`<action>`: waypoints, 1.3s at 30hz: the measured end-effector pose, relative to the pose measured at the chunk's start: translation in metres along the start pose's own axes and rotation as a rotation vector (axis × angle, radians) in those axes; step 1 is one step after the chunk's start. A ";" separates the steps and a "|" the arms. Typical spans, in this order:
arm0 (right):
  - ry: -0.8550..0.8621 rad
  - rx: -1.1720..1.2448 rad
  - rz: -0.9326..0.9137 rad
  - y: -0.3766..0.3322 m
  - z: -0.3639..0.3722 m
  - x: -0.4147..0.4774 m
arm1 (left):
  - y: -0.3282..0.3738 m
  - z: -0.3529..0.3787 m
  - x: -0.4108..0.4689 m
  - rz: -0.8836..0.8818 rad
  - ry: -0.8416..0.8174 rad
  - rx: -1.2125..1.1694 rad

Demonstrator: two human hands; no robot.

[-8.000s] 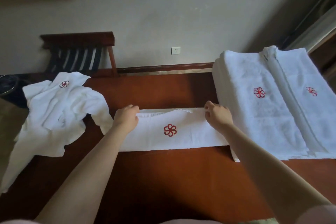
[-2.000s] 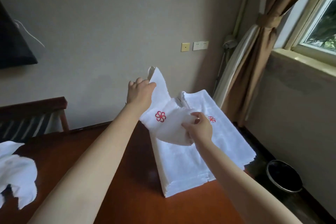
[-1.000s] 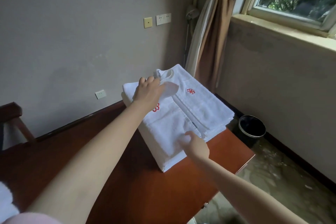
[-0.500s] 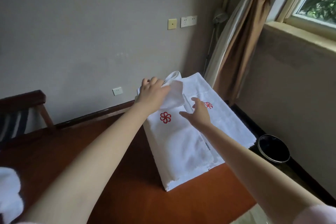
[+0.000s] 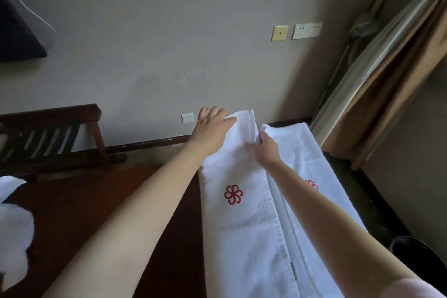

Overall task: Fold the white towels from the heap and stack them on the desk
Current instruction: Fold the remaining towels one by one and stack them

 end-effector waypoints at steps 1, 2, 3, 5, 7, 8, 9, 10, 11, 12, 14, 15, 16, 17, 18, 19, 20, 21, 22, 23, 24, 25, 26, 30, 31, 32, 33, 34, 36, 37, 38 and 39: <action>-0.007 -0.043 0.002 0.004 0.005 0.004 | -0.004 0.008 0.004 -0.038 -0.021 -0.012; -0.015 -0.083 0.015 0.008 0.010 0.007 | -0.009 0.018 0.006 -0.080 -0.059 -0.027; -0.022 -0.112 0.031 0.012 0.013 0.009 | -0.015 0.028 0.006 -0.122 -0.115 -0.043; -0.018 -0.145 0.026 0.018 0.019 0.011 | -0.027 0.049 0.001 -0.198 -0.251 -0.059; 0.002 -0.143 -0.057 0.017 0.024 0.009 | -0.038 0.066 -0.009 -0.256 -0.384 -0.078; 0.014 -0.152 -0.104 0.016 0.026 0.007 | -0.041 0.074 -0.013 -0.275 -0.442 -0.105; 0.023 -0.180 -0.139 0.015 0.027 0.005 | -0.043 0.081 -0.017 -0.292 -0.496 -0.151; 0.027 -0.226 -0.158 0.014 0.028 0.004 | -0.043 0.087 -0.020 -0.311 -0.540 -0.202; 0.031 -0.295 -0.178 0.012 0.028 0.003 | -0.042 0.092 -0.021 -0.324 -0.569 -0.242; 0.040 -0.398 -0.222 0.008 0.027 0.003 | -0.041 0.095 -0.022 -0.331 -0.581 -0.264; 0.028 -0.636 -0.414 0.001 0.029 0.003 | -0.038 0.102 -0.021 -0.315 -0.553 -0.249; -0.016 -0.720 -0.517 -0.001 0.031 0.004 | -0.037 0.105 -0.021 -0.291 -0.529 -0.224; -0.086 -0.778 -0.582 0.000 0.035 0.004 | -0.036 0.109 -0.021 -0.265 -0.516 -0.201; -0.155 -0.818 -0.596 0.005 0.039 0.003 | -0.036 0.114 -0.021 -0.249 -0.523 -0.186; -0.209 -0.836 -0.559 0.013 0.043 0.003 | -0.036 0.119 -0.022 -0.251 -0.545 -0.178; -0.243 -0.836 -0.496 0.021 0.045 0.003 | -0.037 0.125 -0.024 -0.271 -0.575 -0.179; -0.261 -0.827 -0.436 0.026 0.047 0.003 | -0.037 0.130 -0.025 -0.299 -0.599 -0.187; -0.267 -0.819 -0.394 0.030 0.050 0.003 | -0.038 0.135 -0.026 -0.324 -0.612 -0.192; -0.265 -0.811 -0.371 0.031 0.052 0.004 | -0.039 0.138 -0.025 -0.339 -0.617 -0.191; -0.265 -0.803 -0.356 0.032 0.053 0.005 | -0.039 0.140 -0.024 -0.345 -0.619 -0.189; -0.272 -0.797 -0.341 0.032 0.053 0.006 | -0.039 0.141 -0.022 -0.345 -0.622 -0.188; -0.284 -0.797 -0.327 0.031 0.053 0.008 | -0.039 0.140 -0.020 -0.340 -0.622 -0.188; -0.301 -0.805 -0.314 0.030 0.053 0.010 | -0.039 0.138 -0.019 -0.334 -0.618 -0.190; -0.325 -0.796 -0.308 0.016 0.044 0.010 | -0.034 0.124 -0.023 -0.353 -0.541 -0.245; -0.318 -0.750 -0.318 0.012 0.039 0.006 | -0.032 0.119 -0.027 -0.362 -0.514 -0.274; -0.308 -0.688 -0.333 0.010 0.034 0.001 | -0.029 0.114 -0.034 -0.367 -0.485 -0.304; -0.293 -0.622 -0.348 0.008 0.029 -0.006 | -0.026 0.109 -0.041 -0.369 -0.455 -0.328; -0.270 -0.560 -0.358 0.006 0.023 -0.015 | -0.022 0.103 -0.051 -0.366 -0.428 -0.342; -0.192 -0.478 -0.382 0.004 0.012 -0.038 | -0.014 0.092 -0.071 -0.346 -0.388 -0.337; -0.148 -0.461 -0.403 0.003 0.007 -0.052 | -0.008 0.088 -0.082 -0.328 -0.371 -0.323; -0.111 -0.457 -0.429 0.002 0.004 -0.066 | -0.002 0.084 -0.094 -0.308 -0.358 -0.308; -0.087 -0.468 -0.457 0.003 0.001 -0.082 | 0.004 0.082 -0.106 -0.288 -0.346 -0.299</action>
Point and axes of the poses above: each hand's wrist, its own x-axis towards the middle knuckle, its own z-axis out of the palm, y = z × x, the point moved 3 cm from there along x, towards the middle knuckle, and after that the axes turned 9 degrees about -z, right-handed, at the moved point
